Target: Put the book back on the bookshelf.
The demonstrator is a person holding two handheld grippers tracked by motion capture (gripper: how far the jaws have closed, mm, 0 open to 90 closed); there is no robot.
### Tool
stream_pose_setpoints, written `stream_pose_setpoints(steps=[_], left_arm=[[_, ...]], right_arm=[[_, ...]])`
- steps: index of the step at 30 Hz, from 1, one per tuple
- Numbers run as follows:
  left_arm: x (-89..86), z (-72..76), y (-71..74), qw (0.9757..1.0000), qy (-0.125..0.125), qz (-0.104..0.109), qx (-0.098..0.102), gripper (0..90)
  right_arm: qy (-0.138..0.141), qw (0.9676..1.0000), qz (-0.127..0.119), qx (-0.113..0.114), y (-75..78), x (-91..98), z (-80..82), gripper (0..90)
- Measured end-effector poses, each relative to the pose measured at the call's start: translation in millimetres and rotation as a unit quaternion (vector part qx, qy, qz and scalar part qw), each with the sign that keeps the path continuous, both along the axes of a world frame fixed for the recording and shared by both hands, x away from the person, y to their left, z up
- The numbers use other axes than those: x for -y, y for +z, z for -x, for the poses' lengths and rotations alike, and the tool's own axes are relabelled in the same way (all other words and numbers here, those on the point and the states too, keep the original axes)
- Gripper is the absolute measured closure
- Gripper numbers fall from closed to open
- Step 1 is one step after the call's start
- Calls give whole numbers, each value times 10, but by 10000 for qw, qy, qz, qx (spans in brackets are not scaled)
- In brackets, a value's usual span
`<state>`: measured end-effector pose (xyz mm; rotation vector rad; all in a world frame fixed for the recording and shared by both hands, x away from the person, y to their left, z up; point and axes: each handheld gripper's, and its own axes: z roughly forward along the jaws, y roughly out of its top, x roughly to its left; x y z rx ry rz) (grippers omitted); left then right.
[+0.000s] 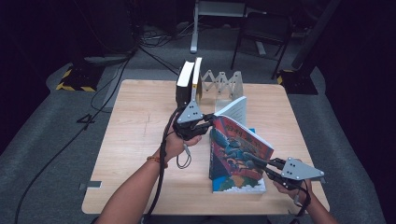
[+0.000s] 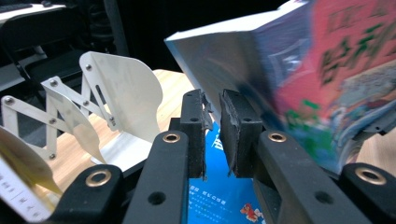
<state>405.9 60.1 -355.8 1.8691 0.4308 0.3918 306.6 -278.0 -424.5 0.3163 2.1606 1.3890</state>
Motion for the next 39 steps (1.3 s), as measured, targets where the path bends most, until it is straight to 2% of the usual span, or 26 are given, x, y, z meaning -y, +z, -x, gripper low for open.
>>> stream_pose_setpoints(steps=[1,8,16,19,23,24,27,31,32,36,39], left_arm=[[32,-42,-15,9999,-54,63,-84,809],[91,-107,66,9997,-117,195,-112,886],[159,-100,193,9997,-209,81,-5,888],[180,-65,238,9998,-164,-1,110,887],[190,2,230,9995,-246,-14,178,879],[184,33,225,9993,-317,49,173,861],[171,107,208,9986,-469,170,196,842],[166,173,189,9984,-476,189,222,778],[159,184,175,9987,-451,136,214,778],[137,197,74,9992,-286,-212,161,658],[107,208,-53,9984,-212,-495,141,636]], right_arm=[[-16,10000,42,26,3,-5,-1,856],[-173,9998,35,-36,5,-21,-80,856],[-396,9992,88,-1,11,-48,-176,855],[-626,9980,29,21,14,-53,-236,857],[-711,9974,88,74,20,-43,-208,857],[-661,9978,36,82,-2,-10,-142,858],[-621,9980,64,131,-15,1,-85,858],[-550,9982,108,206,-38,14,-8,859],[-533,9983,125,220,-39,19,5,859],[-363,9991,123,176,-49,55,30,859],[-303,9994,126,150,-49,61,36,859]])
